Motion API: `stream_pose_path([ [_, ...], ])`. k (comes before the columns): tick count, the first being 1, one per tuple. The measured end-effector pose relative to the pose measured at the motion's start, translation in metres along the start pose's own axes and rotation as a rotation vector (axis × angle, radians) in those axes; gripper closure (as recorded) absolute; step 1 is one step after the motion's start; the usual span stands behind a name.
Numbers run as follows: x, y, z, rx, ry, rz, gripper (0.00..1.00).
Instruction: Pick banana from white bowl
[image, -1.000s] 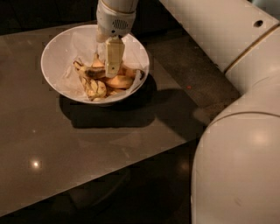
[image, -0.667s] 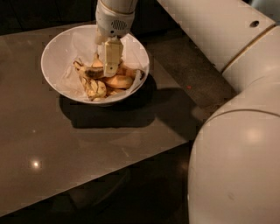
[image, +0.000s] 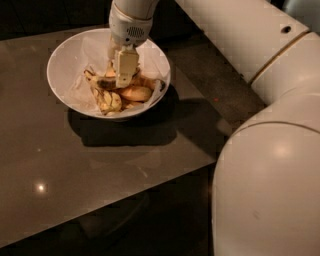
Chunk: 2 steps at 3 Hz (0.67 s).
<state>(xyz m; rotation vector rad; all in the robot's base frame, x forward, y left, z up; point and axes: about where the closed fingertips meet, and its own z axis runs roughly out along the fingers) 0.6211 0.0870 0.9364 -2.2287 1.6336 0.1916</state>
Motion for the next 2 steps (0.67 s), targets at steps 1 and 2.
stream_pose_path([
  [1,0.0010,0.0026,0.0079,-0.019,-0.020,0.011,0.40],
  [2,0.0019,0.0046,0.0147,-0.037,-0.035,0.021,0.39],
])
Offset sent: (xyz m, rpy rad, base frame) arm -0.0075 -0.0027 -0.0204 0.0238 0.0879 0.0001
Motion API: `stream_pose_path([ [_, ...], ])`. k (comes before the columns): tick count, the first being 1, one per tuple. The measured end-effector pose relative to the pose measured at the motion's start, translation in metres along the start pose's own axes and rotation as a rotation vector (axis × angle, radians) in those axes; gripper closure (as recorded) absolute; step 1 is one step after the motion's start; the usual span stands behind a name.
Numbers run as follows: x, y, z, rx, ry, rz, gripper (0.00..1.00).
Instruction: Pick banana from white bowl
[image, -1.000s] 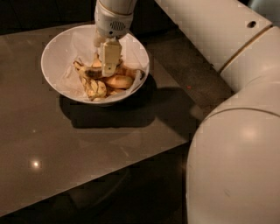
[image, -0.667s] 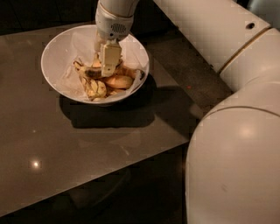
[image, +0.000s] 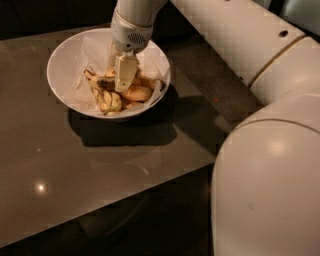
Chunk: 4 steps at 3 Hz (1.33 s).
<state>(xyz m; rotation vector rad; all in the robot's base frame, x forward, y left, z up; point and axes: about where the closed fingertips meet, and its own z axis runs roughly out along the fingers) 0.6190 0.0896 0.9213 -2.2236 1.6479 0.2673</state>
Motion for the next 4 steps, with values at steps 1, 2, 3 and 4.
stream_pose_path([
  [1,0.0009,0.0006,0.0041,-0.012,-0.009,0.004,0.39],
  [2,0.0021,0.0016,0.0050,-0.007,-0.002,-0.007,0.58],
  [3,0.0021,0.0016,0.0050,-0.006,-0.002,-0.007,0.81],
  [4,0.0021,0.0016,0.0049,-0.006,-0.002,-0.007,1.00],
])
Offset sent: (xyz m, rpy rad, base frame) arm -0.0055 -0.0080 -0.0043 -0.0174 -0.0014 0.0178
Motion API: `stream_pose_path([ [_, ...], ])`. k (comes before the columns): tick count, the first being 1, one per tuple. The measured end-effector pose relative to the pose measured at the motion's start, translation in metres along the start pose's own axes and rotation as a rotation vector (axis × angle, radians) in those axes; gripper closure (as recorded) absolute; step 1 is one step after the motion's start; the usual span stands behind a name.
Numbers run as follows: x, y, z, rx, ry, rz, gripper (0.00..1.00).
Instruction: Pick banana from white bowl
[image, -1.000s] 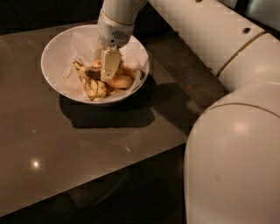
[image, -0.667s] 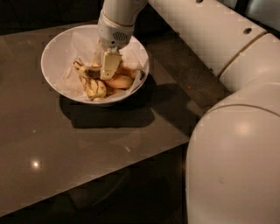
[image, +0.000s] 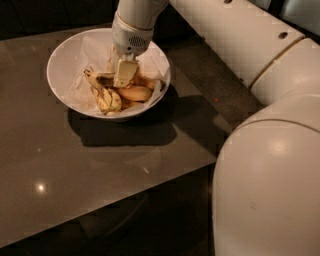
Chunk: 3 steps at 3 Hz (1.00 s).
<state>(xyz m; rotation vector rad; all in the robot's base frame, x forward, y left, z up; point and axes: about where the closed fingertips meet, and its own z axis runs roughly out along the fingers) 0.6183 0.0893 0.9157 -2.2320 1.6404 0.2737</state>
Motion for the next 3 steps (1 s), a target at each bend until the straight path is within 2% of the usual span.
stream_pose_path([
  [2,-0.007,0.008,-0.029,0.076,0.041,0.017,1.00],
  [3,-0.019,0.030,-0.061,0.140,0.037,-0.003,1.00],
])
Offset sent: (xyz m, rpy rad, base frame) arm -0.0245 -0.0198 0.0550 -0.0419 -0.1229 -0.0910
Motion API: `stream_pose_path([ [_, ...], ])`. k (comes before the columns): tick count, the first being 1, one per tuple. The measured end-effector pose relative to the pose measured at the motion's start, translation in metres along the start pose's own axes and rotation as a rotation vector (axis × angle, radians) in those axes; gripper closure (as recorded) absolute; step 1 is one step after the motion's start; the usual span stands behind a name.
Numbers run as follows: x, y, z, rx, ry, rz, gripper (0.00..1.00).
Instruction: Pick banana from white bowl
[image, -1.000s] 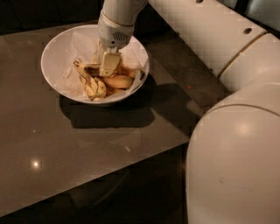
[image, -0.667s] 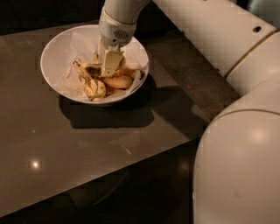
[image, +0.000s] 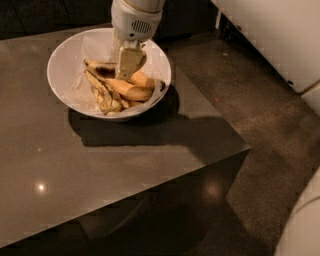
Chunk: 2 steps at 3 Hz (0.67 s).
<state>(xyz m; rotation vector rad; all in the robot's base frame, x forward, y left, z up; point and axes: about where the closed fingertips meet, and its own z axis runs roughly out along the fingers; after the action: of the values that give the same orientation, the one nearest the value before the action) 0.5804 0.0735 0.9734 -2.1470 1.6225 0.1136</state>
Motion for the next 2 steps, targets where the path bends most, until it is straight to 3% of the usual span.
stream_pose_path([
  [1,-0.003,0.009,-0.004,-0.005,0.007,-0.005,1.00],
  [2,-0.019,0.048,-0.017,-0.015,-0.002,0.023,1.00],
])
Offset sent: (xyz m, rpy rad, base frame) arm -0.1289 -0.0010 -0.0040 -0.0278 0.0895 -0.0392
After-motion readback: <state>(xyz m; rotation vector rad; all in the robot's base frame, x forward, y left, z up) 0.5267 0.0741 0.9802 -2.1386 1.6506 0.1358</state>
